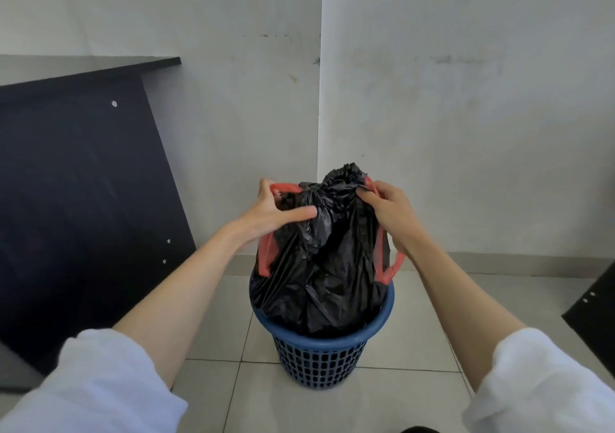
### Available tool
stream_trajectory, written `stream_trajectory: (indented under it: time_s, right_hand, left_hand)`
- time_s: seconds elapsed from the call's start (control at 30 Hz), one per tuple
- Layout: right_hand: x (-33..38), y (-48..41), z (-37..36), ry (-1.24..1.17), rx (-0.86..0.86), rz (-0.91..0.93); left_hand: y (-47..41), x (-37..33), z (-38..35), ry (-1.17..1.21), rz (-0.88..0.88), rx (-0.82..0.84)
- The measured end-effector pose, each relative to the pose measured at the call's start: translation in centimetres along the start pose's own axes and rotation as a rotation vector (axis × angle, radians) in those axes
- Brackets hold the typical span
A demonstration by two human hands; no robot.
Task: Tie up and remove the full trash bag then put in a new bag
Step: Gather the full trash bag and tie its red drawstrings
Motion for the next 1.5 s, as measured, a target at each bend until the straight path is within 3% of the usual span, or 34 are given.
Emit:
stream_trajectory:
  time_s: [0.23,0.37,0.47,0.53,0.63,0.77,0.97,1.03,1.1,1.27,1.37,1.43,1.5]
  right_hand:
    - [0.4,-1.9,-2.4,-0.136,0.107,-0.042]
    - [-0.7,-1.8,-4.3,0.107,0.35,-0.045]
    - [-1.4,-1.7,-5.5,-0.013,0.318,-0.067]
    - [-1.5,-1.7,-5.8,-0.129,0.283,-0.059]
    - [-1.5,-1.7,-5.1,-0.244,0.102,-0.103]
    - [-2.7,-1.5,-4.3,-0.337,-0.009,-0.289]
    - [-3.4,-0.8,-3.8,-0.296,-0.077,-0.511]
    - [-3.3,-0.7,-3.6,-0.265,-0.091,-0.522]
    - [-3.2,-0.7,-3.5,-0.239,-0.092,-0.522]
    - [-2.7,-0.4,-3.0,-0.204,-0.029,-0.522]
    - [-2.9,-0.2,-2.6,-0.272,0.065,-0.544]
    - [-3.2,-0.3,-1.9,-0.271,0.114,-0.514]
    - [-3.6,-0.5,-0.7,-0.119,0.11,-0.44]
  left_hand:
    - [-3.3,-0.4,0.1,0.254,-0.058,-0.124]
    - [-5.3,-2.2,0.2,0.366,-0.109,-0.079]
    - [-6.1,-3.5,0.0,0.255,-0.152,-0.09]
    - [-5.9,-4.3,0.6,0.065,-0.166,-0.201]
    - [-5.2,-4.6,2.0,-0.228,-0.155,-0.366]
    - [-4.1,-2.0,3.2,0.113,-0.039,-0.184]
    - [-1.8,0.3,3.2,0.582,-0.14,0.025]
    - [-1.3,-0.2,2.1,0.422,-0.137,0.052]
    - [-1.3,-0.4,0.8,0.028,-0.156,0.018]
    - [-2.0,-1.4,-1.5,-0.685,-0.381,-0.177]
    - [-2.9,-0.8,-1.9,-0.711,-0.358,-0.127]
    - [-3.0,-0.1,-1.7,-0.565,-0.211,-0.022]
    - [-2.8,0.2,-1.6,-0.39,-0.116,0.086]
Point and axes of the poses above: each hand's wrist, its own y-axis away from the middle knuckle, its own z-axis out of the back of the hand, x = y × z, the point moved 6 cm from there along -y, towards the middle knuckle, and after that the axes turned 12 degrees about z, right-handed, at the moved point
